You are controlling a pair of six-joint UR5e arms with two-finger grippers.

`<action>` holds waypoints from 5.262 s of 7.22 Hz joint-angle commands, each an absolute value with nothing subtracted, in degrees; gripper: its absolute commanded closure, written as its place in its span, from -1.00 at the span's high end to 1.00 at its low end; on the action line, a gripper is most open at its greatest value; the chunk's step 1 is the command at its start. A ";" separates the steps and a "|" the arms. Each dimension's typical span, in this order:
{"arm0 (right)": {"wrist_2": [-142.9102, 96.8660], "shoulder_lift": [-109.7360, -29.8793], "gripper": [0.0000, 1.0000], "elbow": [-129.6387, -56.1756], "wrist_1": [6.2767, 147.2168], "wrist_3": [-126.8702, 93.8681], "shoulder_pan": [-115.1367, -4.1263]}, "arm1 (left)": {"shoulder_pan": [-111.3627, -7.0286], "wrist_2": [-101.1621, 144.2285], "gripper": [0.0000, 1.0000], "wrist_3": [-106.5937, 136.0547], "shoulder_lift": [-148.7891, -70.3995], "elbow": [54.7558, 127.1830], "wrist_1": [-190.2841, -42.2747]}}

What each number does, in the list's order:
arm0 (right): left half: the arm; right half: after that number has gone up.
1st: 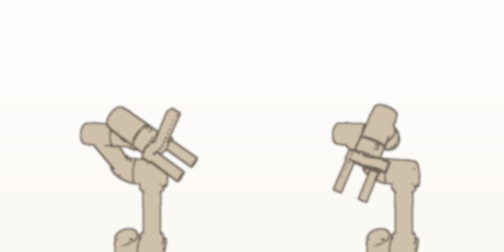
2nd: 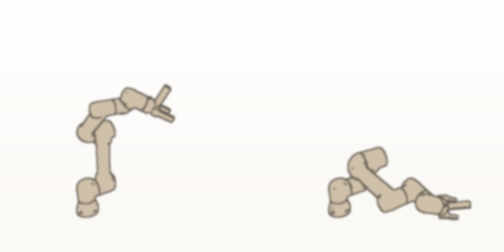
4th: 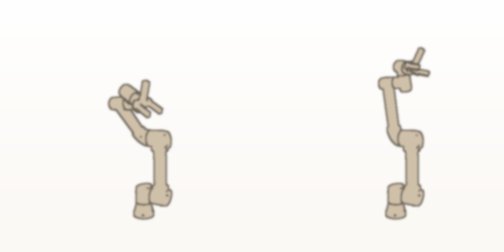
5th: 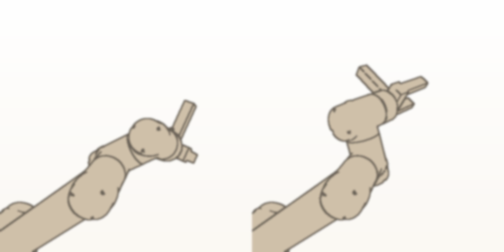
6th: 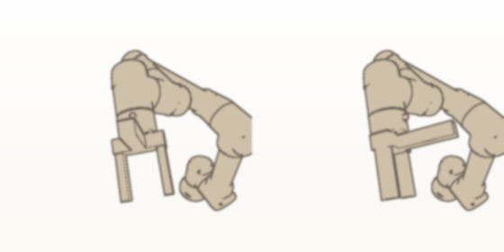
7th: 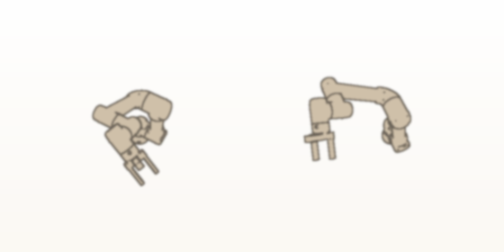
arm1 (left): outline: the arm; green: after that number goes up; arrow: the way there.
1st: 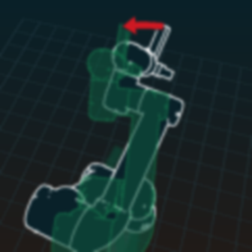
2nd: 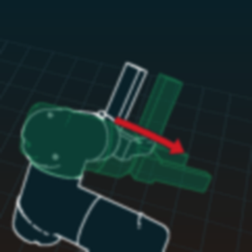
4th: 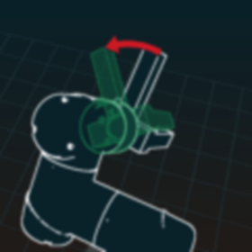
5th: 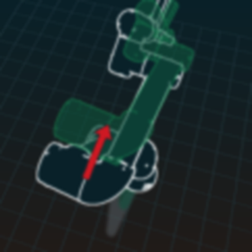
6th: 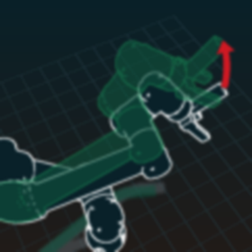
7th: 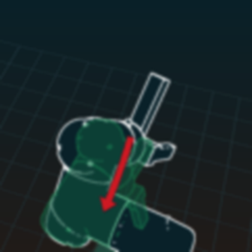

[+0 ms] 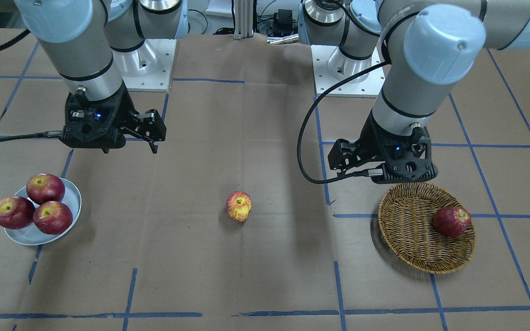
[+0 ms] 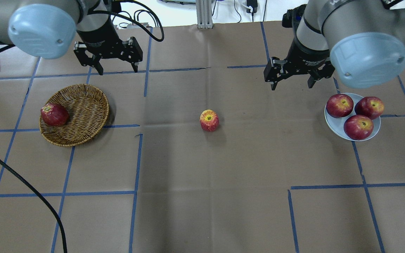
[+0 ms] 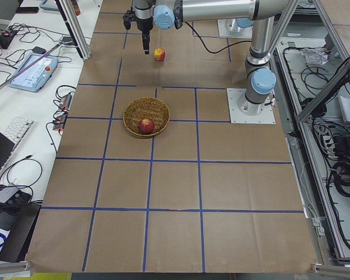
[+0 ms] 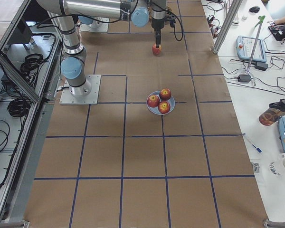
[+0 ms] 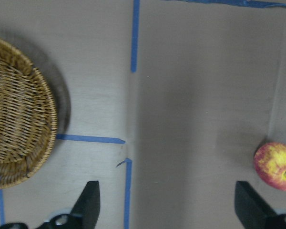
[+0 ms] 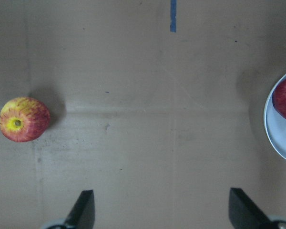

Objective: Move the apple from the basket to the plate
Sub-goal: 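Reach the right gripper to the apple mid-table and grasp it, then carry the apple with the right gripper over the white plate, then lower the apple onto the plate and open the right gripper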

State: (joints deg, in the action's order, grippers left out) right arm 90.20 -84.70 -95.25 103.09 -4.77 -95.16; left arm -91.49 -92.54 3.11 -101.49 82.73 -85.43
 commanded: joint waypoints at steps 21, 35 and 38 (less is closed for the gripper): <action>90.62 -60.89 0.20 -95.36 129.91 -21.88 -111.89 | -90.44 -91.23 0.99 -3.08 -95.89 84.81 -88.86; 91.23 -77.71 0.21 -108.28 123.30 46.76 -63.02 | -90.79 -91.23 0.99 -3.08 -95.89 84.81 -88.86; 91.14 -75.67 0.21 -108.63 125.16 46.32 -63.10 | -90.79 -91.23 0.99 -3.08 -95.80 84.81 -88.86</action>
